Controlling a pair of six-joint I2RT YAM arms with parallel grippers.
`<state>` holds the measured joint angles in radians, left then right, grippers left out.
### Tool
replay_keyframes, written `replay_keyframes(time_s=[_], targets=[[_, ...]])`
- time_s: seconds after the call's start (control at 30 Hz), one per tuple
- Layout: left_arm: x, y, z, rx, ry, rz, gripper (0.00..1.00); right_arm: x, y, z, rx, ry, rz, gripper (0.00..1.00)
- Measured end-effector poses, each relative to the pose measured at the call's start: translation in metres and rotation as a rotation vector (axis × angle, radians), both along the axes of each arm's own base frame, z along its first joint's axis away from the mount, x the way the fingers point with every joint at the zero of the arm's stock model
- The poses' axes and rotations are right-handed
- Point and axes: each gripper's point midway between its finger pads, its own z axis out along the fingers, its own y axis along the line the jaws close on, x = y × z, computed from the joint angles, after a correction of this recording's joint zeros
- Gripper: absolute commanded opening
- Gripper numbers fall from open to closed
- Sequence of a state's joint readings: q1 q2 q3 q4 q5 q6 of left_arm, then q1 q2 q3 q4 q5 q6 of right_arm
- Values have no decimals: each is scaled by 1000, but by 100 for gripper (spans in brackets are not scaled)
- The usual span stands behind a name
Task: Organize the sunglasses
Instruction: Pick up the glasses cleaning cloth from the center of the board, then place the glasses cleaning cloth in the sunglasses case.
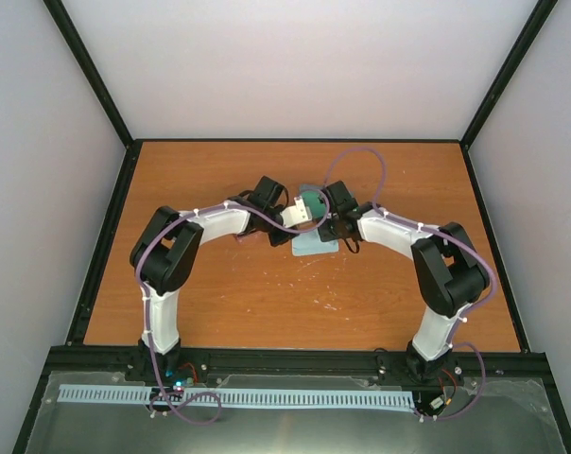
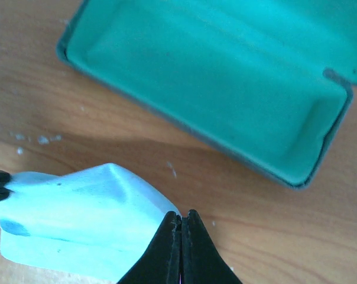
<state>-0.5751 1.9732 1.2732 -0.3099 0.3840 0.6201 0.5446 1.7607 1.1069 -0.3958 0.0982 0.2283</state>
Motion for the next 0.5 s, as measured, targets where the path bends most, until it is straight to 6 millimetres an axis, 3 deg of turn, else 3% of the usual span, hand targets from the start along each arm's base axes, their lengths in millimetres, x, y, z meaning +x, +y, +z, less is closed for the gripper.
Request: replay_keyframes(time_s=[0.3,0.5], targets=[[35,1,-4,-7,-24,31,1,32,8,0,6,-21,-11,3],[67,0,3,-25,-60,46,1,46,1,1,3,-30,-28,3]])
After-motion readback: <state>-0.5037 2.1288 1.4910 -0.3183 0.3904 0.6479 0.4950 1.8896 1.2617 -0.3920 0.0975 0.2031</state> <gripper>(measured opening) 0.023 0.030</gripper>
